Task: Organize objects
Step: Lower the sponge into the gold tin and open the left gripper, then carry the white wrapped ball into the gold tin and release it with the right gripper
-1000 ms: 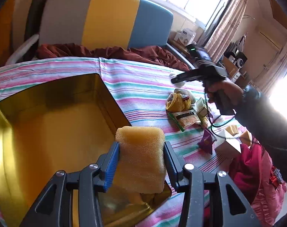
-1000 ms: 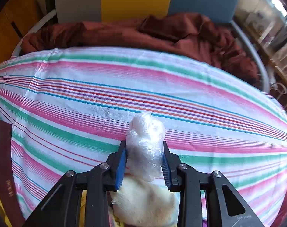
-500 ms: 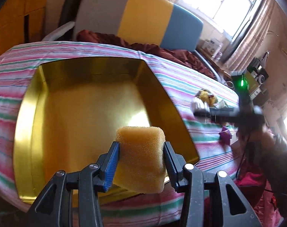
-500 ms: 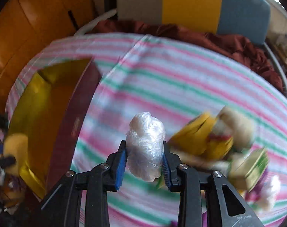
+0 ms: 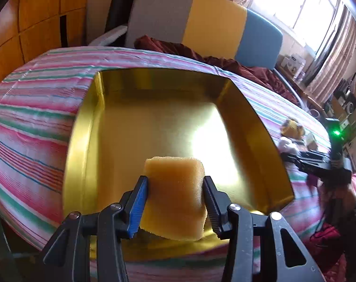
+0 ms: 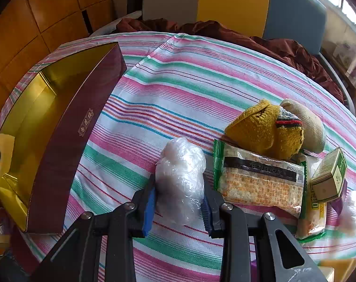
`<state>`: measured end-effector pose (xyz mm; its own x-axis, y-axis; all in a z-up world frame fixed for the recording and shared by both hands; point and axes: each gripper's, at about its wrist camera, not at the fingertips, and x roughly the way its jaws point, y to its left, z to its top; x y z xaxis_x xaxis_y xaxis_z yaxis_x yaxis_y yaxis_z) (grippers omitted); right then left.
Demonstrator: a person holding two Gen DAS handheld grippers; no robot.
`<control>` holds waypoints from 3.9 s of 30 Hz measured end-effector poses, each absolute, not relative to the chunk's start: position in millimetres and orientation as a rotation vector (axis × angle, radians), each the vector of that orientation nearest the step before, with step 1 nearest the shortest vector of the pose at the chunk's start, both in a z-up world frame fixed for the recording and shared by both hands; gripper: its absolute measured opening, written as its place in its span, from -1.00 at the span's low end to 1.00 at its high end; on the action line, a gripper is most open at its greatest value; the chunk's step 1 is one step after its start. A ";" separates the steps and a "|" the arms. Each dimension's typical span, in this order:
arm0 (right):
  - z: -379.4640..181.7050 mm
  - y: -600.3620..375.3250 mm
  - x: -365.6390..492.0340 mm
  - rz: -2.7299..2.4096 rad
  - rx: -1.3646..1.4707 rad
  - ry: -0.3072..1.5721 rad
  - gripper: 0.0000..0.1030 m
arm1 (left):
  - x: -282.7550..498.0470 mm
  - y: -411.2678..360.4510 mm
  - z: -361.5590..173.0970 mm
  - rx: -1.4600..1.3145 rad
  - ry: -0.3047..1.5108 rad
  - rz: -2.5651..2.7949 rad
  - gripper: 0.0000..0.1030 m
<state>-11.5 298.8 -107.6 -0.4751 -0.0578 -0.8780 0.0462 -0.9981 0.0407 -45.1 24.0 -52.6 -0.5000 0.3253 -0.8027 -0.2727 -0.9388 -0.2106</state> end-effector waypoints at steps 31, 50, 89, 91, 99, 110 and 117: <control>-97.3 299.3 -9.8 -2.648 1.553 0.033 -0.32 | -161.4 19.9 -58.1 -1.326 0.189 2.677 0.38; -95.2 293.3 -5.0 -2.685 1.522 0.089 -0.29 | -5.0 2.2 -13.8 -1.127 0.009 2.889 0.36; -31.9 263.7 7.2 -2.783 1.426 -0.092 -0.33 | 19.0 -30.2 -1.2 -1.049 0.090 3.046 0.18; -18.4 246.0 7.8 -2.765 1.358 -0.106 -0.33 | 18.9 -29.7 -0.6 -1.043 0.095 3.047 0.18; -2.2 141.9 -6.7 -2.560 1.253 -0.053 -0.33 | 17.0 -33.0 -3.1 -1.065 0.080 3.037 0.18; -49.2 59.6 -76.5 -2.297 1.392 -0.269 -0.27 | 12.4 -40.4 -9.7 -1.106 0.041 3.025 0.18; -51.0 48.9 -72.5 -2.276 1.372 -0.275 0.05 | 8.1 -46.7 -18.8 -1.162 -0.021 2.992 0.18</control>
